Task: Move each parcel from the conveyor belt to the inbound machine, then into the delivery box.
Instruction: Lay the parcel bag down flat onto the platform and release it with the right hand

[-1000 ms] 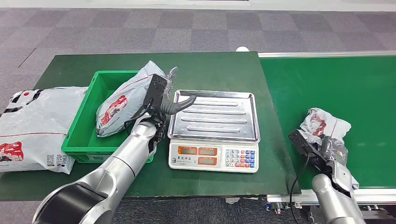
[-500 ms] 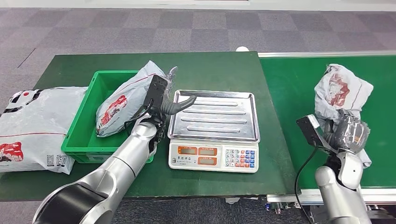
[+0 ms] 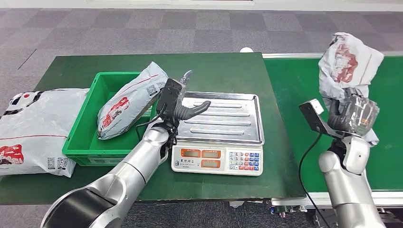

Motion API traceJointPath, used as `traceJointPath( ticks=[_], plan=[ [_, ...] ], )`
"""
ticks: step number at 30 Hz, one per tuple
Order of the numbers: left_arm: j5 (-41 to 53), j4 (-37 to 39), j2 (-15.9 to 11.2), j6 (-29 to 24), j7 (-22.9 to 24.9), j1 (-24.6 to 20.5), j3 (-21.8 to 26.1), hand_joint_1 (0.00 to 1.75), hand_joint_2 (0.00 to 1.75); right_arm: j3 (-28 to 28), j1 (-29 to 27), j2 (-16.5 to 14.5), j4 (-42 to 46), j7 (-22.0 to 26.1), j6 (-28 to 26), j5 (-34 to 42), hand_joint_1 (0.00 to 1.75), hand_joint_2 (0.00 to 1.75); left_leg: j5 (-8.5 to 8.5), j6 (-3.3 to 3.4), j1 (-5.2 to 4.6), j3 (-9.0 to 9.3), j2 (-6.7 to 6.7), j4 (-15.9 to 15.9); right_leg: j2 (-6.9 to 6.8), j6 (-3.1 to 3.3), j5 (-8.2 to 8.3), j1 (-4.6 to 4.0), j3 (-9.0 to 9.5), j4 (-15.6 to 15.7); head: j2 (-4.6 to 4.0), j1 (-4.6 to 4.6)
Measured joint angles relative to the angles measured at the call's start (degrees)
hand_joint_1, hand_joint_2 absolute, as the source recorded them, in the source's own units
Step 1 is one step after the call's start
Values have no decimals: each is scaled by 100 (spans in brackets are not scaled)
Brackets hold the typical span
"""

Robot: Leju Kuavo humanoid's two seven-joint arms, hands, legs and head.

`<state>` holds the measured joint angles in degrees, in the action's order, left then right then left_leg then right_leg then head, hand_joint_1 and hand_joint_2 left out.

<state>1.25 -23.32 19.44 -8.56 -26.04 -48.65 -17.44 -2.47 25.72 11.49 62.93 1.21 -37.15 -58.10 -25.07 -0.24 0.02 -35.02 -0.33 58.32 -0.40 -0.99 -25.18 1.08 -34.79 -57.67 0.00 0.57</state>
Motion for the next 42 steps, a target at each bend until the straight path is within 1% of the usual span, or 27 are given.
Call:
traceJointPath(
  ticks=[5,8,12,16,20,24,27,32,37,42],
  plan=[
    [19,2,34,1,17,0,0,0,175,-357,215,-69,-196,-21,19,43,175,175,1,0,2,-4,-11,0,-11,0,-1,-2,0,-1,0,0],
    [43,2,40,1,43,-2,0,0,175,-566,341,-132,-299,65,162,157,175,175,1,-1,2,-8,-7,-1,-6,0,0,-1,-2,-2,0,0],
    [53,4,88,1,123,-27,0,0,175,-1034,537,-386,-512,127,361,382,175,175,1,-1,3,-5,-1,-1,1,0,0,-3,-6,-2,0,0],
    [-59,5,122,1,134,-43,-2,0,175,-1668,560,-693,-678,220,408,709,175,175,3,-5,9,-4,-3,-2,-2,1,-1,-7,-8,-2,0,-2],
    [-114,11,125,1,121,-43,-2,0,175,-2102,464,-917,-753,373,341,957,175,175,3,-6,11,-5,-3,-2,0,1,-1,-8,-10,-2,0,-1],
    [-123,17,125,1,119,-42,-2,0,175,-2307,399,-1028,-792,389,332,976,175,175,3,-5,9,-9,-6,-2,-3,1,-1,-6,-11,-2,0,0],
    [-123,17,126,3,119,-42,-2,0,175,-2471,288,-1123,-789,282,445,830,175,175,3,-5,9,-10,-4,-1,0,1,-1,-6,-11,-2,0,0],
    [-122,17,126,50,119,-42,-4,0,175,-2844,-57,-1344,-698,70,540,521,175,175,3,-6,11,-10,-4,-2,-1,2,-2,-8,-15,-2,0,-2],
    [-158,17,126,139,133,-42,-46,0,175,-3156,-379,-1427,-270,-130,875,378,175,175,2,-6,12,-10,-1,-3,3,4,-4,-9,-18,-2,0,-2],
    [-282,17,126,170,157,-43,-178,0,175,-3257,-528,-1431,56,-168,1216,387,175,175,2,-6,10,-11,-1,-3,3,4,-3,-7,-17,-2,0,-1]
  ],
)
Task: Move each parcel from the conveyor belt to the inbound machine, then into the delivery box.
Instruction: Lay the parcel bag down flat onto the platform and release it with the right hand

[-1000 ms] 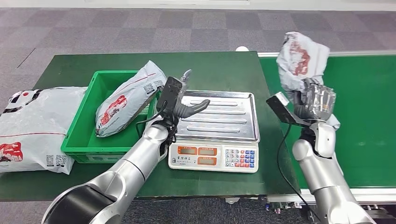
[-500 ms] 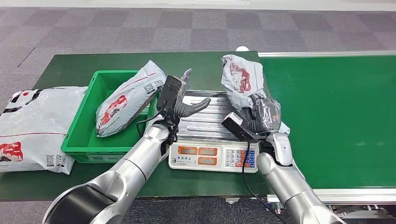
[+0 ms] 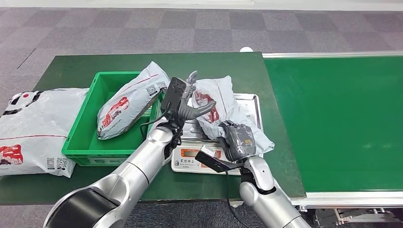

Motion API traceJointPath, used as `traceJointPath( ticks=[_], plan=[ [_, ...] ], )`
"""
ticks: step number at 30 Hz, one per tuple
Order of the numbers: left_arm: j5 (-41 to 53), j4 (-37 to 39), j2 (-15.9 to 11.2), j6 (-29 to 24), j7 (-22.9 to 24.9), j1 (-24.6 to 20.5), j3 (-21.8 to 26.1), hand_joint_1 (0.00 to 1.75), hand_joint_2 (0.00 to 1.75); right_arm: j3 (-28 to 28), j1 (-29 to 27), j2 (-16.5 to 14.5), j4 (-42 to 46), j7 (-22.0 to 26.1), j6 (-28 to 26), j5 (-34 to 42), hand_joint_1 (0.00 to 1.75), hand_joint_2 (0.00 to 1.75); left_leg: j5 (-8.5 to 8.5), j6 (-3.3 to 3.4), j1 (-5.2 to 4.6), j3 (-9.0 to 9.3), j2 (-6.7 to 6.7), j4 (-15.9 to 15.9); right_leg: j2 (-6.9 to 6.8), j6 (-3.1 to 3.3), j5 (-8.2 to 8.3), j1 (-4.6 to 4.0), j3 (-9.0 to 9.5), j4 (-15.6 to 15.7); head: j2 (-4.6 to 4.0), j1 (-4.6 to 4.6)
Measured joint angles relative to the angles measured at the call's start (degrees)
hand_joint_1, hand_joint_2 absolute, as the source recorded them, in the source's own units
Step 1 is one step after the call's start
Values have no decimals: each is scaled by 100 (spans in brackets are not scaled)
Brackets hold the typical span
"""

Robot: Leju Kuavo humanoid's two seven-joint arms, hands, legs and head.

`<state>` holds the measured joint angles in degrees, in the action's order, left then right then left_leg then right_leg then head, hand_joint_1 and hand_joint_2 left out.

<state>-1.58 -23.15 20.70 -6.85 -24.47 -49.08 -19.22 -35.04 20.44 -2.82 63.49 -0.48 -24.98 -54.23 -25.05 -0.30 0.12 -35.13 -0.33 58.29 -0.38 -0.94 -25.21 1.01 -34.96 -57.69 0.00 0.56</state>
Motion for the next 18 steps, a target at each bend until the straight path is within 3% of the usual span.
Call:
traceJointPath(
  ticks=[1,4,5,18],
  plan=[
    [-22,0,0,1,7,0,-24,0,175,-4,-8,-3,25,-4,49,-1,140,175,0,0,0,0,0,0,0,0,0,0,0,0,0,0],
    [-74,0,0,1,20,-4,-100,0,175,-19,-9,-28,49,-5,165,-6,9,175,0,0,0,0,0,0,0,0,0,0,0,0,0,-1],
    [-88,0,0,1,22,-6,-123,0,175,-27,-8,-39,50,-5,188,-11,0,175,0,0,0,0,0,0,0,0,1,0,0,0,0,-1],
    [-200,0,0,-3,24,-52,-260,0,175,-41,174,-90,51,-7,208,29,0,175,1,0,0,0,0,0,0,0,1,0,0,0,0,-1]
  ],
)
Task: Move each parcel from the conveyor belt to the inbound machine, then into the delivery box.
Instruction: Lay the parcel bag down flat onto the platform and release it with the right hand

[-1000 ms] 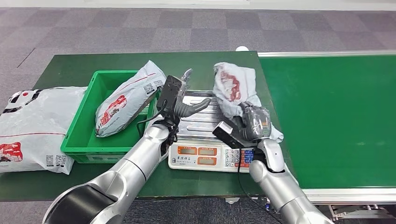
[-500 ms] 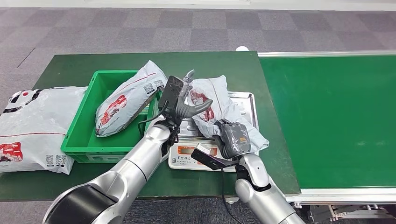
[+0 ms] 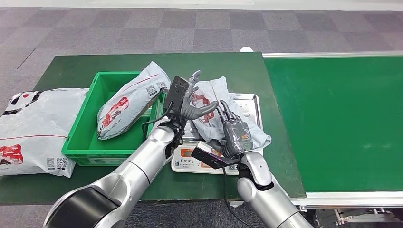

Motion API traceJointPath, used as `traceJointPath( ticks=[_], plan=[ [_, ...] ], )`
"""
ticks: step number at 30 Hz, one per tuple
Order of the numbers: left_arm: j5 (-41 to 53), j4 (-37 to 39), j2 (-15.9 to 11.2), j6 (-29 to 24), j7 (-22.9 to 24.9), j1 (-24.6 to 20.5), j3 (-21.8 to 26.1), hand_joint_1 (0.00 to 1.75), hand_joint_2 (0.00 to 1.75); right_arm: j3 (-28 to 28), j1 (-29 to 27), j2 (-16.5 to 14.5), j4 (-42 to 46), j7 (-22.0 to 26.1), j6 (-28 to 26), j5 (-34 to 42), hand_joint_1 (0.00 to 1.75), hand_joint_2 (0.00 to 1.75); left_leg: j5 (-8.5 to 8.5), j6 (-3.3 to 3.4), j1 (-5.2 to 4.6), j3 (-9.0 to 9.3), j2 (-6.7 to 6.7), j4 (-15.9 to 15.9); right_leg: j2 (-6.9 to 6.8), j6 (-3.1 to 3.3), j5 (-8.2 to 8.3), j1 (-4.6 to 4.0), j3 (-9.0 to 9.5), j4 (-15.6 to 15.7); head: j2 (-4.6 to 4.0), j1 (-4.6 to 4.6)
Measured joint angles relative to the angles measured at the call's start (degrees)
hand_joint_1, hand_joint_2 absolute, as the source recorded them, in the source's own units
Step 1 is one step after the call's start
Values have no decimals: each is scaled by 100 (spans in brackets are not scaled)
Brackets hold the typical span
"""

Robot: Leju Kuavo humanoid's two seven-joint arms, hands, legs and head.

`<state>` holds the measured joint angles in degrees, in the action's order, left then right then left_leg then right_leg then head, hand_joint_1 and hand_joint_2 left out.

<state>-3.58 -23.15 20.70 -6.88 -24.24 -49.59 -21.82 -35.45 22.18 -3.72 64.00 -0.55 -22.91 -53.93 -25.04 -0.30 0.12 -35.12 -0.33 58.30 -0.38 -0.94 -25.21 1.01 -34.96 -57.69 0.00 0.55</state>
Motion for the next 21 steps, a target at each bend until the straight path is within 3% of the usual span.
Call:
traceJointPath(
  ticks=[14,17,21],
  plan=[
    [-384,5,0,-90,82,-51,-182,0,175,204,175,-58,3,161,27,448,0,175,1,-1,0,1,-1,0,-1,0,0,-1,0,0,0,0],
    [-473,11,0,-109,38,-53,-278,0,175,386,148,-60,41,547,382,1198,0,175,1,-1,0,1,0,1,0,0,0,0,0,0,0,0],
    [-467,41,-12,-109,-125,-48,-327,0,175,701,-3,-7,121,1508,1100,2763,0,175,0,0,-1,0,-2,1,-1,0,0,0,-1,0,0,0]
  ],
)
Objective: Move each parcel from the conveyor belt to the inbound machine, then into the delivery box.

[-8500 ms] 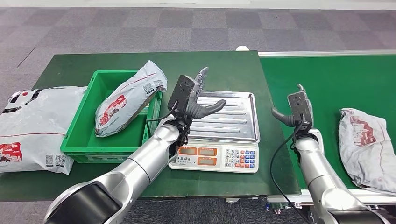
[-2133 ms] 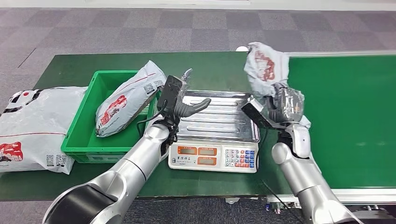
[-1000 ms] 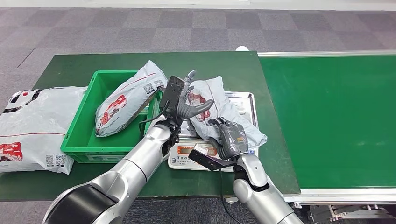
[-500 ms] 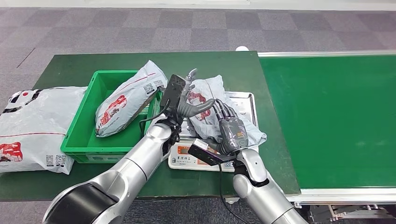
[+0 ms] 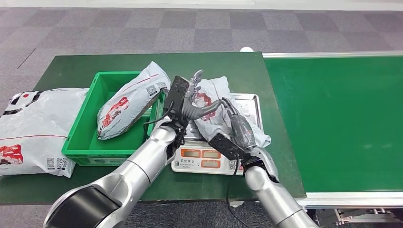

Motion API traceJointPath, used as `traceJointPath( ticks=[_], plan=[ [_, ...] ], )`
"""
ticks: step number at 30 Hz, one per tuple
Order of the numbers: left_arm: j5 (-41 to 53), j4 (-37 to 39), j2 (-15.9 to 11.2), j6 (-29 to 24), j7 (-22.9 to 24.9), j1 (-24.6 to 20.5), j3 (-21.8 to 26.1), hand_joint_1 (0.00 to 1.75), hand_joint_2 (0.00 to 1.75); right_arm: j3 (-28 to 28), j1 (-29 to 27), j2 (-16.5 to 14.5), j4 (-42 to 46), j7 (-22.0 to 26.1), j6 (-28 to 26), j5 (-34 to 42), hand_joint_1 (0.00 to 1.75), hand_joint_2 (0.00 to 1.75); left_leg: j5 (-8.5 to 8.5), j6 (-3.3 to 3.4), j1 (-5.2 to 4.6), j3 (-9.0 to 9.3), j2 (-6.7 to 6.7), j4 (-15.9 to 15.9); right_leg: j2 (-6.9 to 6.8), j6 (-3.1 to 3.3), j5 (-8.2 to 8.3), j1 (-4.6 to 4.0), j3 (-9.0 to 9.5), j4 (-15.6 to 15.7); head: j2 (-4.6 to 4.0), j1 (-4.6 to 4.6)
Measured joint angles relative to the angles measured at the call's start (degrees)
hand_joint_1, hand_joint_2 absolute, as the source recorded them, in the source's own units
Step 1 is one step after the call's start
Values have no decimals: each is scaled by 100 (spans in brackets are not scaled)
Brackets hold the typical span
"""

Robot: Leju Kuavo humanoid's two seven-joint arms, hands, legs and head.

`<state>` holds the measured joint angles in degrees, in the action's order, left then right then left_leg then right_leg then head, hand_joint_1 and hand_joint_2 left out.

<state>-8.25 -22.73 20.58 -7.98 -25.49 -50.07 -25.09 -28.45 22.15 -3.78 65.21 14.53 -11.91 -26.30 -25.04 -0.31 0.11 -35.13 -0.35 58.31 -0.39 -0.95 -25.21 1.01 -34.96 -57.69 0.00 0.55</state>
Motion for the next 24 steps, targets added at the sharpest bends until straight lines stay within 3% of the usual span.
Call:
traceJointPath(
  ticks=[4,9,24],
  plan=[
    [91,26,-33,-38,-122,6,0,0,175,411,-13,116,-21,596,796,1397,0,175,0,0,0,-1,1,0,1,0,0,0,0,0,0,1],
    [236,41,-57,-92,-205,15,0,0,175,941,137,239,-302,841,1603,2566,0,175,1,1,0,-1,0,1,-1,-2,3,0,2,0,0,1],
    [812,52,-45,-355,-273,16,-11,0,175,1641,684,364,-1384,1087,1577,3090,0,175,1,1,-2,0,1,2,1,-2,4,1,1,0,0,1]
  ],
)
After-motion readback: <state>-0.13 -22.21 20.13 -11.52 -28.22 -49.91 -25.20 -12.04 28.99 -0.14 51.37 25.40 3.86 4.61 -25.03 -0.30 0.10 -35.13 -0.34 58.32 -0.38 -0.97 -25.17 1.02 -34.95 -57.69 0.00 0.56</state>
